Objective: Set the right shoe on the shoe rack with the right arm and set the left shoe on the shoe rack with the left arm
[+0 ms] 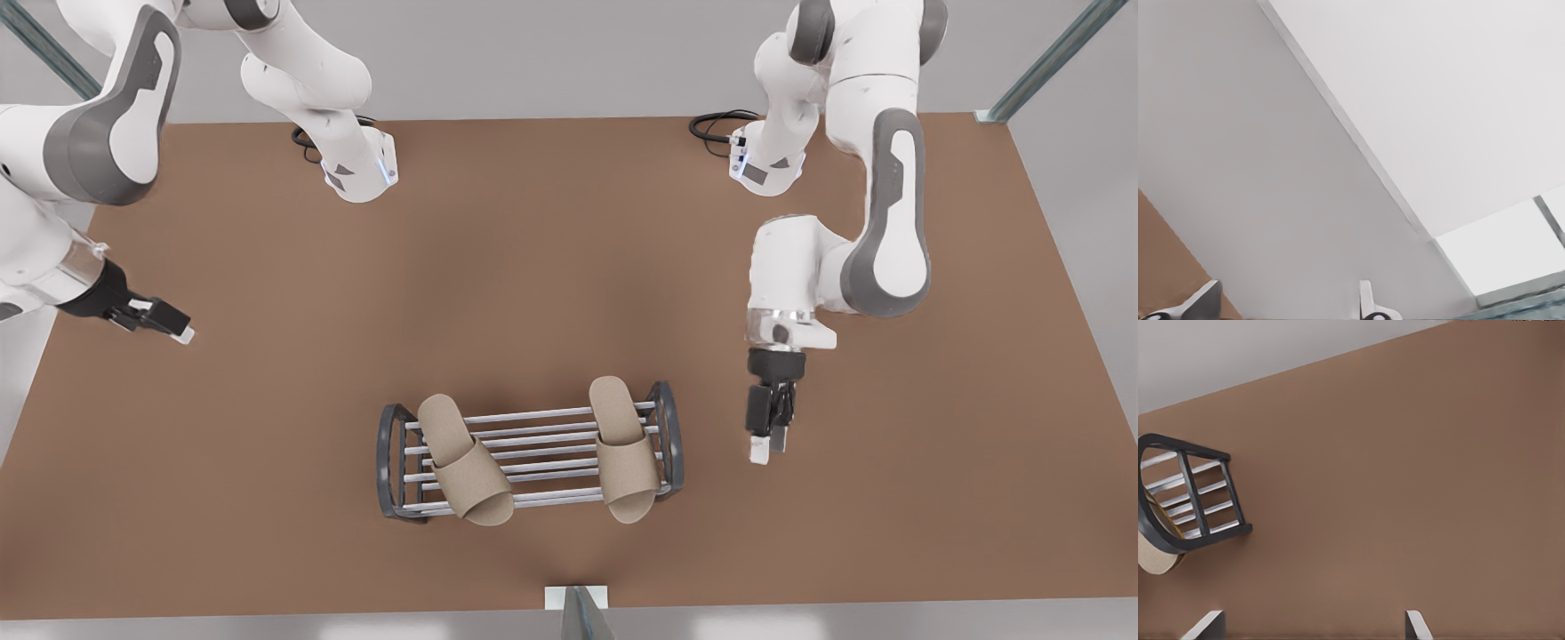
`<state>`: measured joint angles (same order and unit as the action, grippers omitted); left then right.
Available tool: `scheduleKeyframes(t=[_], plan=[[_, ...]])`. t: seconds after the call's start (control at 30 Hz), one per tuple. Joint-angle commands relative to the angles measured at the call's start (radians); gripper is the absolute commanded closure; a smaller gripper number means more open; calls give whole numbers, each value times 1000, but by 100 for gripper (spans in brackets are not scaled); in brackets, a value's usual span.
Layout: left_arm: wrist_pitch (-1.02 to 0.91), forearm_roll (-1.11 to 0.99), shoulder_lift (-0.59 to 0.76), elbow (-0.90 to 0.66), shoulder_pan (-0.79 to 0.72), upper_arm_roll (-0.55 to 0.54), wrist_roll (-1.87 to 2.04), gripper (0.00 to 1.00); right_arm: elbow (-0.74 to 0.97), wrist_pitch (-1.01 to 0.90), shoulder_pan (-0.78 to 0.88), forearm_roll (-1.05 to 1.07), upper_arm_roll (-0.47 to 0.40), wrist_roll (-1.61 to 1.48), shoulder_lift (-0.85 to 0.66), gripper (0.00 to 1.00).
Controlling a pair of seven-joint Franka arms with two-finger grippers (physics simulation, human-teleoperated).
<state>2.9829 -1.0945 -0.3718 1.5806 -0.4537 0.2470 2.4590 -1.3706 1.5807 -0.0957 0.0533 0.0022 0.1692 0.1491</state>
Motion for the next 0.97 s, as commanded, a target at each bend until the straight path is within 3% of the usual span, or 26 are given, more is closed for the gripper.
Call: scheduleKeyframes(t=[0.0, 0.03, 0.1, 0.17, 0.23, 0.93], plan=[[-744, 927, 42, -42, 62, -55, -1273, 0, 22, -80, 4, -6, -1, -132, -13, 0], [-866, 964, 68, -42, 96, -61, -1684, 0, 22, -79, 8, -12, 5, -132, -11, 0], [-1189, 970, 137, -48, 277, -230, -2273, 0, 24, -74, 7, -12, 1, -132, -8, 0], [-1378, 970, 223, -48, 317, -261, -2384, 0, 24, -73, 4, -12, 1, -132, -8, 0], [-1400, 969, 278, -48, 322, -281, -2388, 0, 25, -28, 8, -10, 2, -132, 6, 0], [-1403, 969, 228, -39, 323, -284, -2393, 0, 25, -27, 7, -27, 5, -131, 23, 0]])
